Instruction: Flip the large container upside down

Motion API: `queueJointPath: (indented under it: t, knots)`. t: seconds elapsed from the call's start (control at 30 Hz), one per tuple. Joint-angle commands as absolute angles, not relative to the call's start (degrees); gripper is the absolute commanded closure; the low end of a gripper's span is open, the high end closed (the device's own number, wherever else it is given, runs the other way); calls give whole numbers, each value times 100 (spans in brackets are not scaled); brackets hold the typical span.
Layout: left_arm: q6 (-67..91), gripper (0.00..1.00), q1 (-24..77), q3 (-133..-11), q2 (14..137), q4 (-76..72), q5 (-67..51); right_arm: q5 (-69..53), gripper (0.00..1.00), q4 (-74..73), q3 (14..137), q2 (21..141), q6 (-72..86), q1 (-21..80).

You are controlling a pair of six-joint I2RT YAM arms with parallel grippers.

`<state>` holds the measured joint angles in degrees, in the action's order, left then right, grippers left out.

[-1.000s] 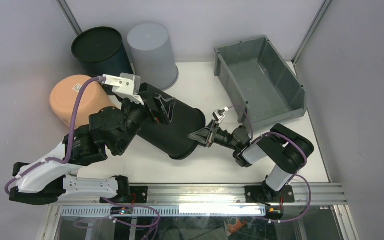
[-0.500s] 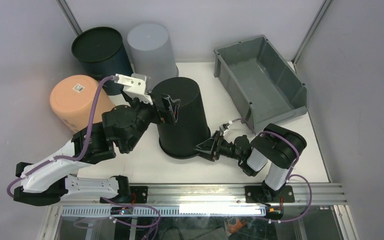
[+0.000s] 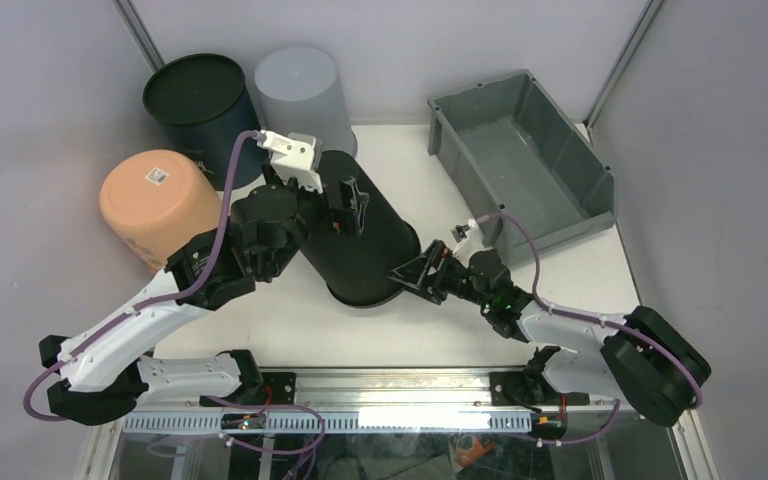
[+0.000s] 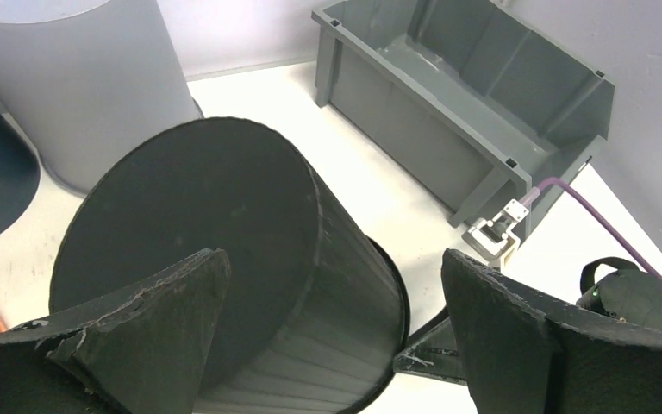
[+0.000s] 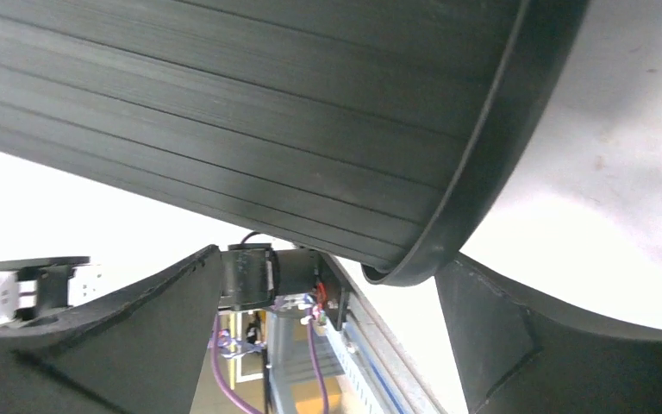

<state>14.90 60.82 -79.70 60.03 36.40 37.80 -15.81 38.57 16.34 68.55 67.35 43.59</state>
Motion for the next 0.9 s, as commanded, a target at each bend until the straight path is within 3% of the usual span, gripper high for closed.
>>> queueJointPath:
  t: [0.0,0.3,0.47,0.6,0.87]
  knots:
    - [1595,1,5930,-7973,6052,3318,3223,-1218,5,2094,1937,6525,6122,4377]
    - [1599,1,5813,-7907,6073,3295,3049,-764,5,222,2463,5827,5412,4395]
    - [1659,1,5767,-7876,6056,3296,2954,-720,17,196,2779,5947,5218,4517]
    - [1709,1,5749,-7841,6014,3296,2937,-672,30,539,3210,6547,5047,4612]
    - [1843,1,5744,-7822,5968,3321,2867,-1104,28,1529,4877,8797,4709,4772]
